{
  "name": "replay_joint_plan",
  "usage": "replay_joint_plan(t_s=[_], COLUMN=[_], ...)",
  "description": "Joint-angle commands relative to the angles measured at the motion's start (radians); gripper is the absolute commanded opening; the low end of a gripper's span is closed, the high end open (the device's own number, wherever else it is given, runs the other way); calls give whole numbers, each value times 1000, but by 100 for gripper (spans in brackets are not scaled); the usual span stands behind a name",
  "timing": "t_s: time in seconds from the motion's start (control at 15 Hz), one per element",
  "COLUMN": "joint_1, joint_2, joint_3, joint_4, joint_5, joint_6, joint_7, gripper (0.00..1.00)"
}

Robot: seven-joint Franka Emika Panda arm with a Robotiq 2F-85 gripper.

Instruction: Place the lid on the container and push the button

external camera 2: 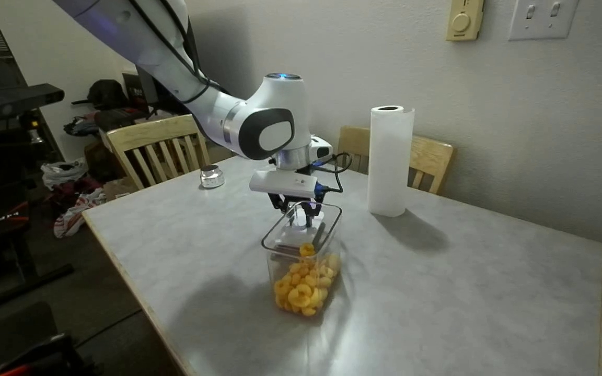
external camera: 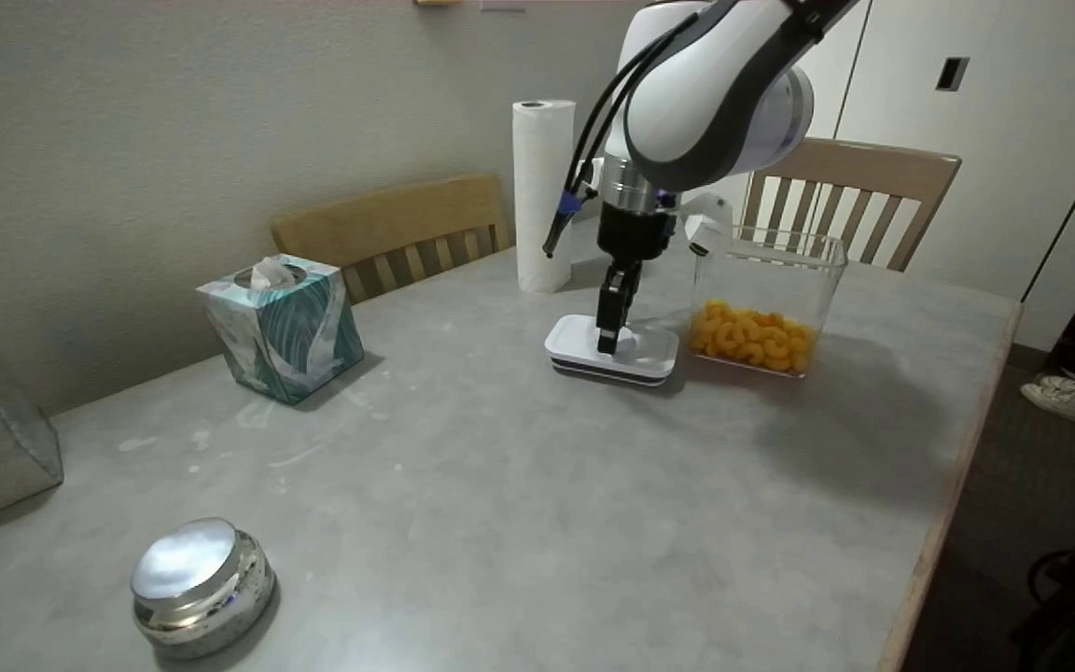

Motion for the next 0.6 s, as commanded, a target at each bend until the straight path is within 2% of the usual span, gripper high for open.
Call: replay_joint_plan(t_s=[0.0,0.53], joint_1=[-4,32], joint_2=[-3,-106], joint_3=[2,-48], joint_4=[-2,-43], joint_5=[-3,-3], joint_6=[-23,-39], joint_7=[-7,126], gripper=[29,29])
